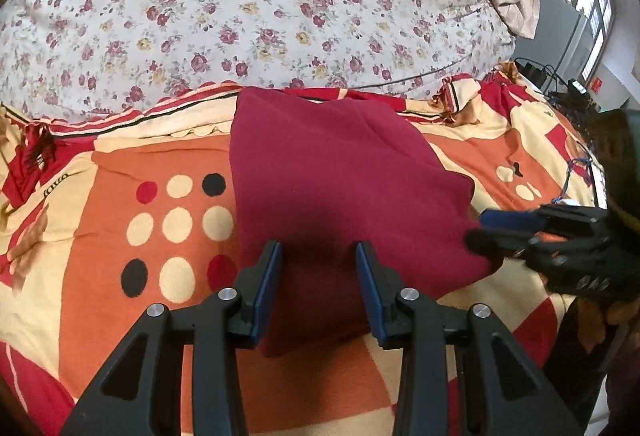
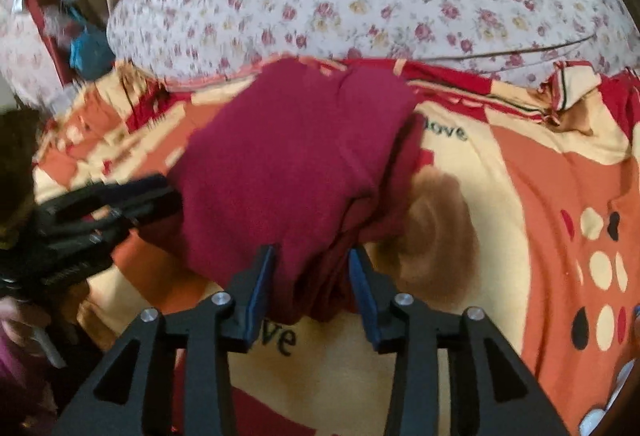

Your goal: Fold small clothes

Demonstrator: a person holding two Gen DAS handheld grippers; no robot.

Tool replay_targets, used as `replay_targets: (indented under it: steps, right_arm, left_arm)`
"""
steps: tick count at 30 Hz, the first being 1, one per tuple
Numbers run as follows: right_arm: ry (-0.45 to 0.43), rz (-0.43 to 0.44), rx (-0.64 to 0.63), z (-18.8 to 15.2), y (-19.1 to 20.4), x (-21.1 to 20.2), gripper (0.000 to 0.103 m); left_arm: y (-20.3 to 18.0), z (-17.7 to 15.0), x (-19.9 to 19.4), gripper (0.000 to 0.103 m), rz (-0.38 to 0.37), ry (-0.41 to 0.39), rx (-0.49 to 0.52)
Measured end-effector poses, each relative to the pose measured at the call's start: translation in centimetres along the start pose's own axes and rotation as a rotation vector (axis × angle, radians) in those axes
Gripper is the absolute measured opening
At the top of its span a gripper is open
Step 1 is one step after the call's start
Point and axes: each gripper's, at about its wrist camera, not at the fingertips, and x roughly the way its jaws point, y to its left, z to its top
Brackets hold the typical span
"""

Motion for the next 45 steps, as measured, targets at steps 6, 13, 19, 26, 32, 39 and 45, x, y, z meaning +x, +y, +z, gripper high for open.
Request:
replay_targets:
  steps: [6, 13, 19, 26, 32, 39, 45]
  right_arm:
    - [-0.075, -0.038, 0.045, 2.2, -0.6, -0.7, 0.064]
    - [0.023, -0.070, 0.129, 2.7, -2.6, 4.8, 0.067]
    - [0.016, -0.029, 0.204, 1.1, -4.0, 5.9, 0.075]
    - [0.000, -0.033, 0.180, 1.9, -3.6, 4.9, 0.077]
    - [-0.012, 0.069, 0.276, 2.8, -6.0, 5.7, 0.085]
    - [-0.011, 0.188, 0.311, 3.1, -6.9, 8.6, 0.092]
    - [-0.032, 0.249, 0.287, 4.2, -6.5, 10.4, 0.093]
  left_arm:
    - [0.4, 0.5, 0.1, 0.017, 0.002, -0.008, -0.022]
    - [1.8, 1.1, 0.3, 0.018, -0.049, 0.005, -0.094]
    - [2.0, 1.0, 1.2, 0.030, -0.059, 0.011, -0.120]
    - [2.9, 1.6, 1.3, 0.031, -0.090, 0.022, -0.157]
    - [4.8, 3.0, 2.7, 0.035, -0.179, 0.059, -0.255]
    - [5.4, 3.8, 5.4, 0.061, -0.238, 0.084, -0.280]
    - [5.6, 3.7, 8.8, 0.065, -0.239, 0.177, -0.266]
